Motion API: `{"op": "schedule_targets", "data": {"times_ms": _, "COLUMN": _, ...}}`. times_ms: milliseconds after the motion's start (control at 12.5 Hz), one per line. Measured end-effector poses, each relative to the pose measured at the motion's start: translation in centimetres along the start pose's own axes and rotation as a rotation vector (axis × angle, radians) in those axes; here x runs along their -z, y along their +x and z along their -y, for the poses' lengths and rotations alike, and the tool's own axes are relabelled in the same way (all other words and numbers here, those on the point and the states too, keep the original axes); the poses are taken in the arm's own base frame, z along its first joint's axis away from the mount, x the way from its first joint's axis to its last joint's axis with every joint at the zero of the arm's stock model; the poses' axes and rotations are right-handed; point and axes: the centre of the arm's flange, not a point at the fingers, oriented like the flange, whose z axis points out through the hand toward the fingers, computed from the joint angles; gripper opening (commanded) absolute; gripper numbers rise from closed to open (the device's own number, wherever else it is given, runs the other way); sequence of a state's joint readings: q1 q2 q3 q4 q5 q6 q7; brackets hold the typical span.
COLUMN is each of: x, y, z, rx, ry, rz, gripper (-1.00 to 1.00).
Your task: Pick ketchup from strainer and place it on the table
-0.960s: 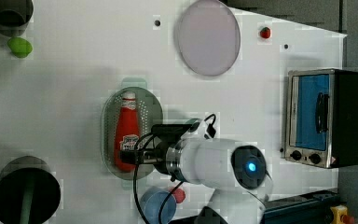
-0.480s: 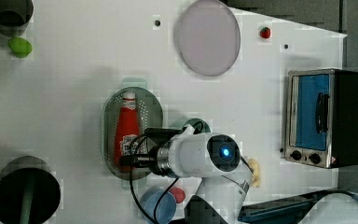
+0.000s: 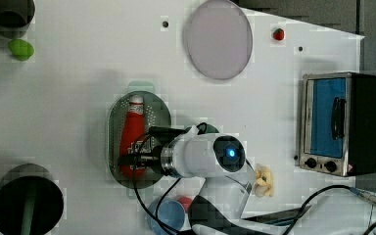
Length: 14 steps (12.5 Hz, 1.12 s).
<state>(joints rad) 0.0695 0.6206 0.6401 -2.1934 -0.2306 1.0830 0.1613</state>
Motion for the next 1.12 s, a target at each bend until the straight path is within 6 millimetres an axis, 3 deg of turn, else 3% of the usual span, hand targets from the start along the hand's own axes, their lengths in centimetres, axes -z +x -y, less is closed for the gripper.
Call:
{"op": "schedule_targets", "data": {"times_ms": 160, "x": 0.1, "y": 0.0, "z": 0.1, "rx": 0.001, "ry": 0.002, "rz": -0.007, "gripper": 0.22}}
{"op": "schedule_targets", "data": {"times_ms": 640, "x": 3.1, "y": -1.3, "z": 1.2, "rx": 0.037, "ry": -0.034, "rz": -0.041, "gripper": 0.21}}
{"op": "schedule_targets", "data": {"times_ms": 800, "x": 6.8, "y": -1.8, "z": 1.2, "rx": 0.004, "ry": -0.102, "rz": -0.041, "gripper": 0.21}}
{"op": "schedule_targets", "data": {"times_ms": 1120, "x": 18.8, "y": -1.8, "z": 4.1, "rx": -0.041, "ry": -0.081, "rz": -0.156, "gripper": 0.21}}
